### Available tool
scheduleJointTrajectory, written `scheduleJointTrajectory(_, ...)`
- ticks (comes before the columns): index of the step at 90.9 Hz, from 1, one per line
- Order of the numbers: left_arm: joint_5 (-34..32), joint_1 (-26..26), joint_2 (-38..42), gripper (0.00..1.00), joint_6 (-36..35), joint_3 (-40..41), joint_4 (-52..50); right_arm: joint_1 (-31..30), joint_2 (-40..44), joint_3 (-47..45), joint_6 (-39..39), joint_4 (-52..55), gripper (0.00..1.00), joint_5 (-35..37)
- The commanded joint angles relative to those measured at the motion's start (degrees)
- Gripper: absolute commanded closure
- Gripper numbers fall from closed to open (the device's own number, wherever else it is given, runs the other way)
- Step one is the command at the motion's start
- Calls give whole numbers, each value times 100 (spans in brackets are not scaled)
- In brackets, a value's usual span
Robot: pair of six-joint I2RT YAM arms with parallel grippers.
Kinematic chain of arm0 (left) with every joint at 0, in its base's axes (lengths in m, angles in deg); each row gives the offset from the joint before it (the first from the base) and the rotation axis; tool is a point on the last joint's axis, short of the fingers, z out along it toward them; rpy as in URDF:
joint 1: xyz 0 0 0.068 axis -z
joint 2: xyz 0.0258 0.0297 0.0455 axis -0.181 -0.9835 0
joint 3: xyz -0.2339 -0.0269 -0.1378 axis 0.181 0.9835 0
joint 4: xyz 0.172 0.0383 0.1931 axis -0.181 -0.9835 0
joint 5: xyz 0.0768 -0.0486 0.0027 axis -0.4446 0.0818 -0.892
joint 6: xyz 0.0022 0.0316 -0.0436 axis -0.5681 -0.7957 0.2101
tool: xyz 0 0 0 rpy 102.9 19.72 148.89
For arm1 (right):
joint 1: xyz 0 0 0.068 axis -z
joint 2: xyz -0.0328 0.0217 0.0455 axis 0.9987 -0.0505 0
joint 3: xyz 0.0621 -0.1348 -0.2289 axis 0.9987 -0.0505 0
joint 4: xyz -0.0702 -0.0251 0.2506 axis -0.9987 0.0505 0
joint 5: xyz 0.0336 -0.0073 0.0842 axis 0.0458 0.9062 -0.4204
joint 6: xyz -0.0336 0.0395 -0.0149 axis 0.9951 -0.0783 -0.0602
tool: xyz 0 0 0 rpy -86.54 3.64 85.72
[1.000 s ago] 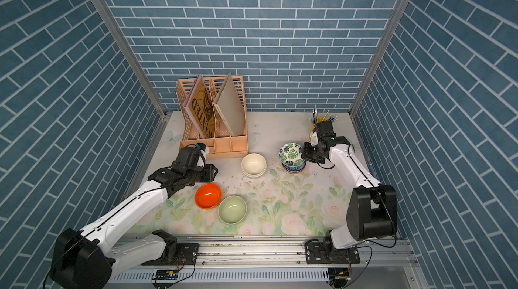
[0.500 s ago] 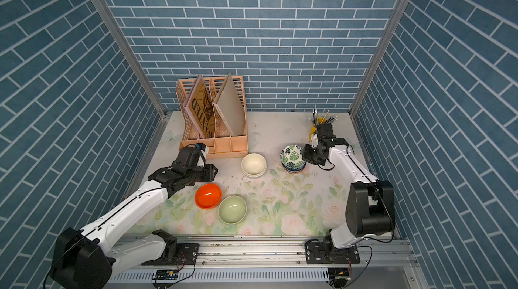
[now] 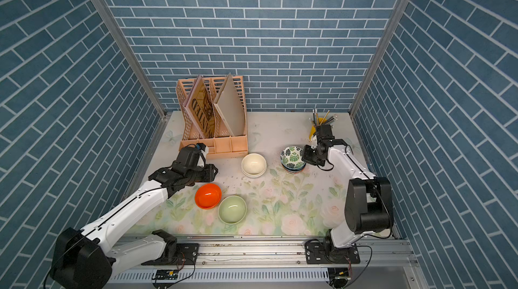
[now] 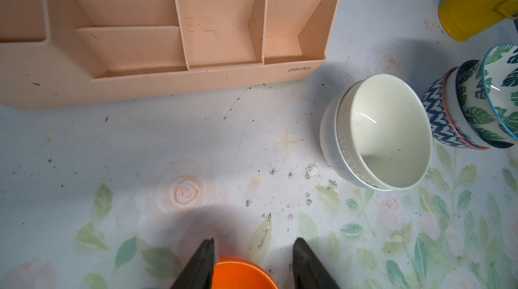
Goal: Stack the bowls
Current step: Place the bowl on the bowl.
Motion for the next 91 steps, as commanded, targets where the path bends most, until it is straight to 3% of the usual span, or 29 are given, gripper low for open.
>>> scheduleJointTrajectory(1,-87,-26,-43,50,-3,85,-37,25,-46,-11,45,-151,98,-37)
scheduleJointTrajectory(66,-26,-23,-43,47,-4,93,-26,32,-141,-112,70,-236,93,68)
scheduleJointTrajectory(91,-111,-20,-103,45,-3,60,-84,34,-89,-192,70,-276,83,25)
